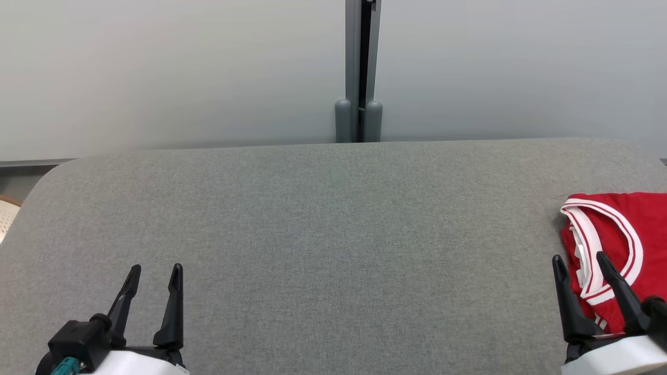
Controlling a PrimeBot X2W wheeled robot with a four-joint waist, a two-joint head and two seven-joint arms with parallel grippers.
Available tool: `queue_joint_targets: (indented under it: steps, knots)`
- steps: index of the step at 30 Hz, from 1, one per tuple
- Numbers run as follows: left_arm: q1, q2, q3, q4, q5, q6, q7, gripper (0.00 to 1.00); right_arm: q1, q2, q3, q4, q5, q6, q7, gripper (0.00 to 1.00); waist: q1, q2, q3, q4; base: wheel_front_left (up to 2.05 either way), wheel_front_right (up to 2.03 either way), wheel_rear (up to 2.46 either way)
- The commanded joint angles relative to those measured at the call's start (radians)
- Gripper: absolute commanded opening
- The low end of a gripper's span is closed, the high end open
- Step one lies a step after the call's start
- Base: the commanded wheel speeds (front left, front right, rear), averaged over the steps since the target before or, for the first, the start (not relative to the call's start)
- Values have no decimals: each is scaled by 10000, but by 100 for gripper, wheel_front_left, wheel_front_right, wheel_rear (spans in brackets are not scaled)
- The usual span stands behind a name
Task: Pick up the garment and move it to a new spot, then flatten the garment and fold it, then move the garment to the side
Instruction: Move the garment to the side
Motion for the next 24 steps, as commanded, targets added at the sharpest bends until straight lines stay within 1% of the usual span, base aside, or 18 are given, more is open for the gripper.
queue_joint_targets:
  steps: [1, 13, 24]
  knots:
    - [140, 121, 42, -42, -59, -67, 40, 100, 162, 25, -3, -111, -94, -19, 95, 100, 0, -1, -134, -10, 0, 0, 0]
    - [293, 329, -28, -196, -60, 16, 280, 100, 451, 162, -27, -337, -257, -19, 325, 100, 0, -1, -275, 32, 0, 0, 0]
    - [207, 358, -119, -302, -56, 100, 369, 100, 494, 220, -70, -455, -294, -19, 407, 100, 0, -1, -251, -53, 0, 0, 0]
